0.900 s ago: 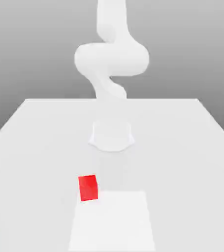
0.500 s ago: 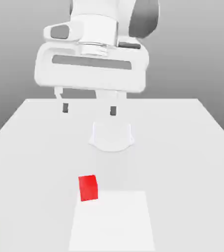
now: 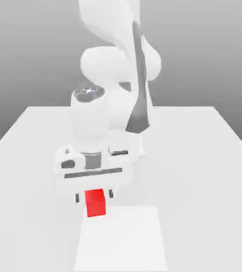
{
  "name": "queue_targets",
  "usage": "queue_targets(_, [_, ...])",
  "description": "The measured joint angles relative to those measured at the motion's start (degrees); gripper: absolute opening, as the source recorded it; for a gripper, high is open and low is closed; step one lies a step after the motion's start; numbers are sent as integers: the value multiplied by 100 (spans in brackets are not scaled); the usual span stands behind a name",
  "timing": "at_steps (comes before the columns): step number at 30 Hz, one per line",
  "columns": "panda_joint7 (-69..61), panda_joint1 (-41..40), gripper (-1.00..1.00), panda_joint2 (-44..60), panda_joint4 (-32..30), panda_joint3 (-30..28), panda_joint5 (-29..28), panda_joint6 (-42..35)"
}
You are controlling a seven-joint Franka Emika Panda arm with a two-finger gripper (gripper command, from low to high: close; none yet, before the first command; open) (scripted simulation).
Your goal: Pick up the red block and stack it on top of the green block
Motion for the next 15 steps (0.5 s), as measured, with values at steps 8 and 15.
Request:
queue_targets(8, [1,-82,-100,62,6,81,-2,50])
queue_targets(15, [507,74,-100,-925,-106,-273,-683,-807])
